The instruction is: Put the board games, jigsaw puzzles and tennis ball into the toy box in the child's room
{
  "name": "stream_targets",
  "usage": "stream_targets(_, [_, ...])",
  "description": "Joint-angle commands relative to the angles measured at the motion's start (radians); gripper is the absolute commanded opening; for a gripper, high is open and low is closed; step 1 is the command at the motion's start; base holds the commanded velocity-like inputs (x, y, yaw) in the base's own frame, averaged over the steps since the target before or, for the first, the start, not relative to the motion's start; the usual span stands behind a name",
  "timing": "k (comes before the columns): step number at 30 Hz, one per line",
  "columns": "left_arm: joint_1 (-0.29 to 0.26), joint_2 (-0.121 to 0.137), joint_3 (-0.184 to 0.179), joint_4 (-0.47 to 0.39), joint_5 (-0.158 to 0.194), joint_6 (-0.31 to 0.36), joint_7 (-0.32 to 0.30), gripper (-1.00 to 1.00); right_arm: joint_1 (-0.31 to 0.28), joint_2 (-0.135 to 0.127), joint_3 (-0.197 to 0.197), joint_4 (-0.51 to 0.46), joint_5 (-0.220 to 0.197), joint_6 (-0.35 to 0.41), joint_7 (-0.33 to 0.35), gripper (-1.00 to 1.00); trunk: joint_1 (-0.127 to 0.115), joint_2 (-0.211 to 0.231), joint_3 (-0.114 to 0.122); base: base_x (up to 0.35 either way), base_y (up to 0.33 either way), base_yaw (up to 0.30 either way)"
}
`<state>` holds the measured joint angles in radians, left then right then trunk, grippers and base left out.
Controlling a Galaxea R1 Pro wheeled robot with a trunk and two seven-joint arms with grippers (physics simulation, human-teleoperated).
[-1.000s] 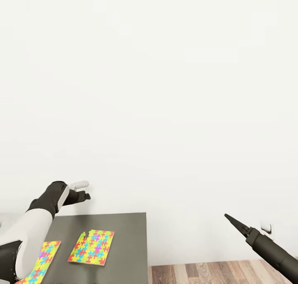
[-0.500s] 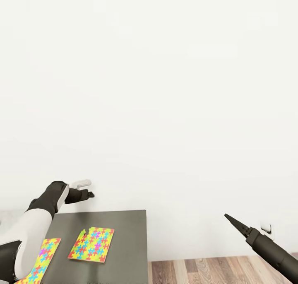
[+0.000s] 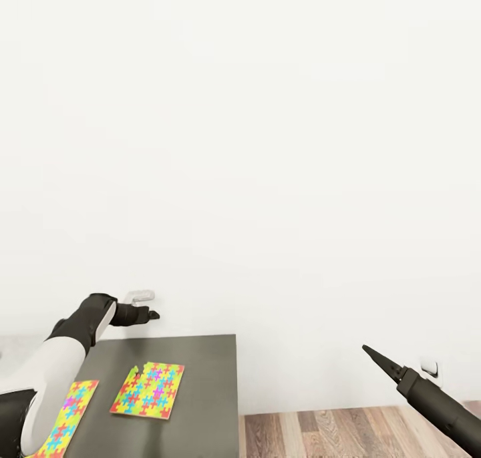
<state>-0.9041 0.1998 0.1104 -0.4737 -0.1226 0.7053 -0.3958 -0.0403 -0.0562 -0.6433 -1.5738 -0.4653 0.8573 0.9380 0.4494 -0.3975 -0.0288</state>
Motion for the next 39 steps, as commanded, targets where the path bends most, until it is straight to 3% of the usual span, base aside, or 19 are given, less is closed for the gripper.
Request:
stream_targets(1, [-0.001,-0.001,0.005,0.002,-0.010,-0.004,-0.009,1.00,-0.001,0.000,-0.001,0.000,-0.001,0.005,0.002,1.00,0.001,-0.003,-0.004,0.000,0.000,0.000])
stream_targets(20, [-0.001,0.011,0.001,0.027,-0.010,-0.029,-0.015,1.00,-0.001,0.000,-0.002,0.001,-0.001,0.005,0.003,1.00,0.001,-0.003,-0.035,0.000,0.000,0.000])
stream_targets(39, [-0.001,0.013,0.001,0.028,-0.011,-0.029,-0.058,1.00,-0.001,-0.001,-0.003,0.001,-0.001,0.005,0.004,1.00,0.001,-0.003,-0.067,0.000,0.000,0.000])
